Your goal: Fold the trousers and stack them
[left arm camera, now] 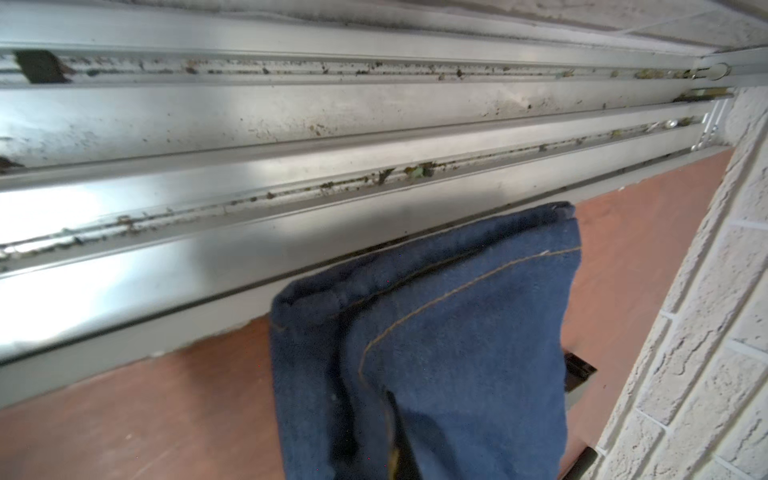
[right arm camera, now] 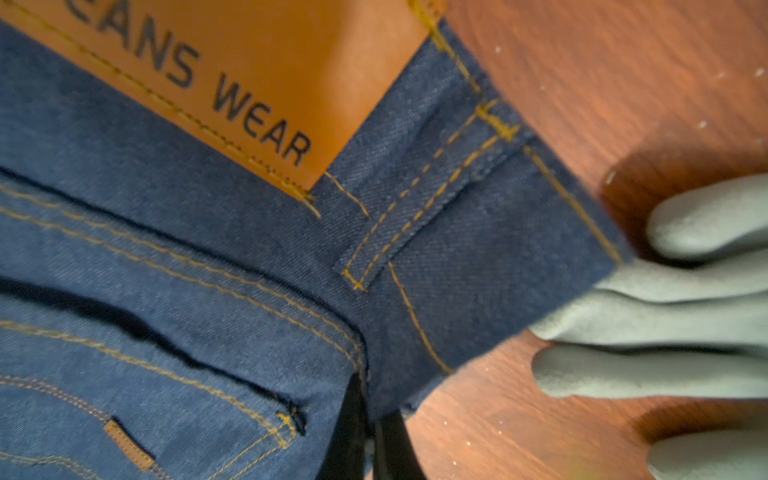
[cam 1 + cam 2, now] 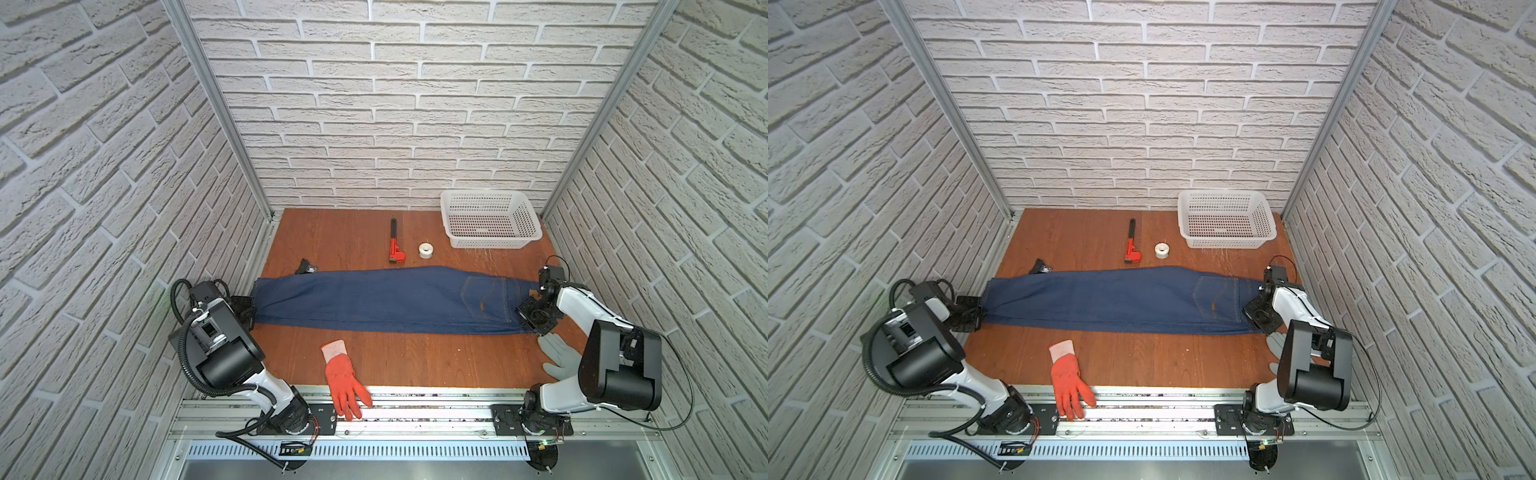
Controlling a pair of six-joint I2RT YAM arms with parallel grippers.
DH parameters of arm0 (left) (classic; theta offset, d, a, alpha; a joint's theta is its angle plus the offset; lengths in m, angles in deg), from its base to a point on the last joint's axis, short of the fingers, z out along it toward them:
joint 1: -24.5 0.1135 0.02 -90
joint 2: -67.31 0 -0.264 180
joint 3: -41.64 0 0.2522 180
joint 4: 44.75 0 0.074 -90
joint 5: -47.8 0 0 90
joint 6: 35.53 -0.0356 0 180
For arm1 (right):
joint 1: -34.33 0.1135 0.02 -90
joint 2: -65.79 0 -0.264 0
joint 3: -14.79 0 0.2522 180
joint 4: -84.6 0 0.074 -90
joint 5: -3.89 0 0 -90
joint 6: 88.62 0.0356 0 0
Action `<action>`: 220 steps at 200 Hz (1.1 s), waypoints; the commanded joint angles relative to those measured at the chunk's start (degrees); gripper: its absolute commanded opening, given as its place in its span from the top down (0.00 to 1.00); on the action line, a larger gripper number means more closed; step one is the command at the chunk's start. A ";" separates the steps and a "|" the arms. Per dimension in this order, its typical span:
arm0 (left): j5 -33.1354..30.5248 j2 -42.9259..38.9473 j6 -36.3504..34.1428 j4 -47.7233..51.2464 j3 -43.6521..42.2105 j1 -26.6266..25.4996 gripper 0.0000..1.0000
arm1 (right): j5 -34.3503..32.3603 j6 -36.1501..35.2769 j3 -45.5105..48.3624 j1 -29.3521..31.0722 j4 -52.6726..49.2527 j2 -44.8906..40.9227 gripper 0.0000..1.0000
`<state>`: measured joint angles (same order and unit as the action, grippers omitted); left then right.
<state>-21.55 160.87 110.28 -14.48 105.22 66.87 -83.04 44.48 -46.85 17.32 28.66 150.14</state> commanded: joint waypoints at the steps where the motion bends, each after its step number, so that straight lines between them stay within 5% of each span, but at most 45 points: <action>1: -1.99 -1.23 -0.15 -1.63 4.30 1.06 1.00 | -1.62 -0.86 -2.36 -0.73 -0.27 -0.70 0.95; 59: -1.13 -4.88 -2.62 4.94 11.45 1.58 1.00 | -1.55 -2.46 -7.66 -2.02 -5.16 -4.89 0.95; 137: -0.95 -0.25 -0.99 -2.48 0.16 2.16 1.00 | -1.03 -3.08 0.11 -2.77 0.84 -1.01 0.93; 173: -1.13 -3.04 -1.45 0.58 3.64 1.72 0.51 | 0.35 -5.17 -1.66 -2.74 -1.51 -4.03 0.63; 193: -2.07 -6.05 -2.99 5.10 6.69 1.75 0.36 | 0.47 -6.10 -3.58 -2.75 -4.48 -7.35 0.49; 220: -5.27 -11.14 -5.19 11.32 9.89 1.98 0.22 | -1.57 -6.70 -7.02 -2.75 -9.58 -11.35 0.41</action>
<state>-22.10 155.54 107.55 -5.84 110.43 67.68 -82.54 39.30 -50.31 14.91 24.09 143.08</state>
